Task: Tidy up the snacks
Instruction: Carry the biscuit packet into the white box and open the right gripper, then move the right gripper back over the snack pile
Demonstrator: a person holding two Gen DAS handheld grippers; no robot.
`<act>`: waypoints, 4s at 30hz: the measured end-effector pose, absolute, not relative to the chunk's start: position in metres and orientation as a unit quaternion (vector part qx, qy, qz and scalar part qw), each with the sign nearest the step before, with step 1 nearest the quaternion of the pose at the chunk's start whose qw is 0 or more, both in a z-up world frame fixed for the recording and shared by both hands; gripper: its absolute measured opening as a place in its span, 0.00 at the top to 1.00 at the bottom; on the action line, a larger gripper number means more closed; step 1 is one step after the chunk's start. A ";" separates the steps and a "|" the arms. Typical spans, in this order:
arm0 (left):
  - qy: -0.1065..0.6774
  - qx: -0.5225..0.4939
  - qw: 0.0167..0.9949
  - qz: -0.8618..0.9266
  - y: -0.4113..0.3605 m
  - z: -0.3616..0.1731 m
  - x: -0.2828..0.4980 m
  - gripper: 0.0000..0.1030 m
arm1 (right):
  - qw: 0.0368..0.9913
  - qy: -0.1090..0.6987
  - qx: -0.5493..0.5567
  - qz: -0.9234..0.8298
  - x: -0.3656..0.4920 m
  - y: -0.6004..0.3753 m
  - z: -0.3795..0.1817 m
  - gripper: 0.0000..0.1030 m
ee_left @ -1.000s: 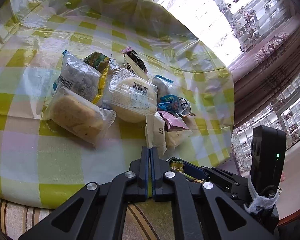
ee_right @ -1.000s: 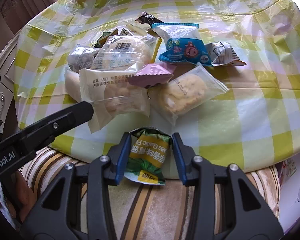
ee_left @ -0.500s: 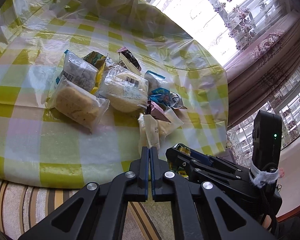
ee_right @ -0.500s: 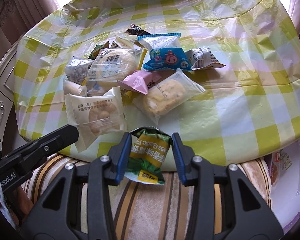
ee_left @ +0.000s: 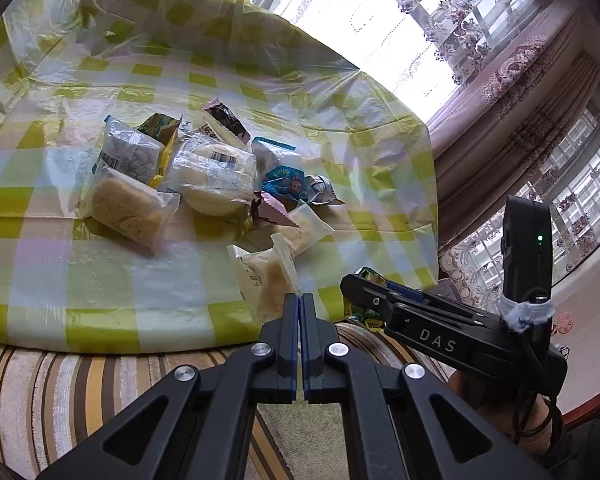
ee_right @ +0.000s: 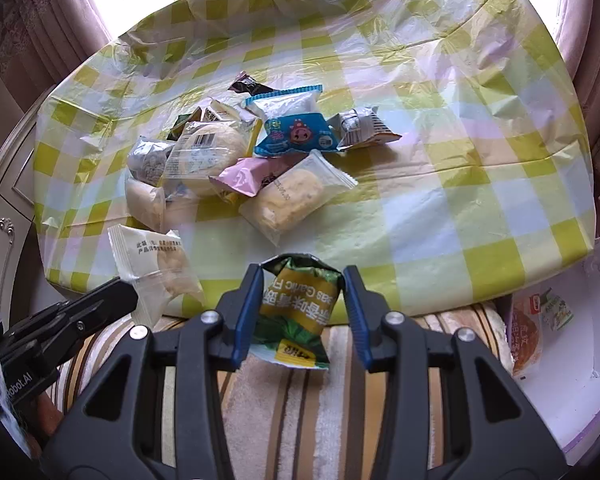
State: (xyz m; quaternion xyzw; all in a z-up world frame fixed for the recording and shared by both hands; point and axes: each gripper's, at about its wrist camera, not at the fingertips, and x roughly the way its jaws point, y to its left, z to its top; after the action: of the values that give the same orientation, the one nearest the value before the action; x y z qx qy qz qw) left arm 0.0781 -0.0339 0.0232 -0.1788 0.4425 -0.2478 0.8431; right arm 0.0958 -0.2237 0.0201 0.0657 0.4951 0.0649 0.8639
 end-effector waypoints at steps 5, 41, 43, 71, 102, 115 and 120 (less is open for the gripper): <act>0.440 -0.168 0.840 -0.270 -0.054 0.030 0.075 0.99 | 0.866 0.492 0.073 0.050 0.089 -0.241 0.024 0.57; 0.480 -0.053 0.751 -0.451 -0.264 0.029 0.078 0.99 | 0.850 0.487 0.120 -0.158 0.049 -0.453 0.007 0.57; 0.485 -0.048 0.746 -0.454 -0.271 0.026 0.078 0.99 | 0.848 0.488 0.126 -0.162 0.049 -0.458 0.005 0.56; 0.447 -0.058 0.821 -0.351 -0.224 0.035 0.103 0.56 | 0.857 0.485 0.121 -0.124 0.063 -0.415 0.014 0.39; 0.415 -0.301 0.856 -0.076 0.032 -0.008 0.132 0.44 | 0.898 0.425 0.095 -0.068 0.127 -0.247 0.018 0.26; 0.449 -0.396 0.799 -0.064 0.057 -0.043 0.149 0.34 | 0.890 0.443 0.092 -0.053 0.153 -0.223 0.002 0.25; 0.445 -0.394 0.803 -0.055 0.058 -0.041 0.160 0.34 | 0.888 0.448 0.091 -0.049 0.158 -0.219 -0.001 0.25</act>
State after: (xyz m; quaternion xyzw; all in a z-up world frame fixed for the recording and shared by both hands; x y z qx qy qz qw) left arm 0.1603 0.0576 -0.0411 -0.3939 0.4447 -0.0555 0.8025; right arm 0.1585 -0.2194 -0.0011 0.0907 0.4477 -0.0487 0.8882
